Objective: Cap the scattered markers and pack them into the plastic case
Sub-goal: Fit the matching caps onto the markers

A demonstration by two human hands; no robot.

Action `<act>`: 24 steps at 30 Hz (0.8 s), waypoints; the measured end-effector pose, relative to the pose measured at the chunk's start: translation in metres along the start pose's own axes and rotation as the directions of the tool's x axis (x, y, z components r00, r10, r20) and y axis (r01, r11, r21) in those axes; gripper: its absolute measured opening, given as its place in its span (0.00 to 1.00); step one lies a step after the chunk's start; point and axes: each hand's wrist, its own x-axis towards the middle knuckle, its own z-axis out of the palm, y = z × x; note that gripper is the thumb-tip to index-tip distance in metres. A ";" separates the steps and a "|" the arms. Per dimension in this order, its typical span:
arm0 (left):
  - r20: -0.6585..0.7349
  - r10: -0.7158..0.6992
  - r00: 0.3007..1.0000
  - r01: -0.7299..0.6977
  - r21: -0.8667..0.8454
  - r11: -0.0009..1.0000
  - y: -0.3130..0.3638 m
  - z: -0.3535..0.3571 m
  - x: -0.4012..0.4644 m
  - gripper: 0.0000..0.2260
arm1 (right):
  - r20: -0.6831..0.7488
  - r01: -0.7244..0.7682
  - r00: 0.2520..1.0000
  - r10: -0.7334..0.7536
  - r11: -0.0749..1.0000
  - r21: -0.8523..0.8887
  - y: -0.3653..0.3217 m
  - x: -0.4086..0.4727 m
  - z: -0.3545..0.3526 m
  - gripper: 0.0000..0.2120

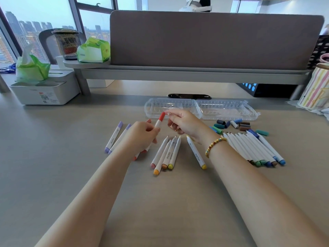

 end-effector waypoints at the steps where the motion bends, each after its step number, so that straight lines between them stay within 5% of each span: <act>1: -0.024 0.000 1.000 0.002 0.071 0.997 -0.003 0.000 0.000 0.18 | -0.038 -0.014 0.999 0.014 1.000 -0.005 0.002 0.001 -0.001 0.17; 4: -0.036 0.070 0.997 -0.048 0.421 0.906 -0.001 0.000 -0.004 0.23 | -0.177 -0.053 0.983 0.049 0.998 -0.018 0.010 0.005 -0.013 0.16; 9: 0.039 0.066 0.997 -0.076 0.574 0.815 0.001 0.003 0.000 0.18 | -0.252 -0.137 0.959 0.130 0.991 -0.009 0.025 0.007 -0.021 0.14; 18: 0.030 0.190 0.981 -0.181 0.480 0.858 0.003 -0.001 -0.008 0.11 | -0.274 -0.143 0.957 0.100 0.980 -0.140 0.028 0.011 -0.021 0.13; 24: 0.254 0.114 0.961 -0.226 0.470 0.853 0.006 -0.004 -0.015 0.14 | -0.308 -0.163 0.947 0.089 0.961 -0.222 0.032 0.012 -0.029 0.13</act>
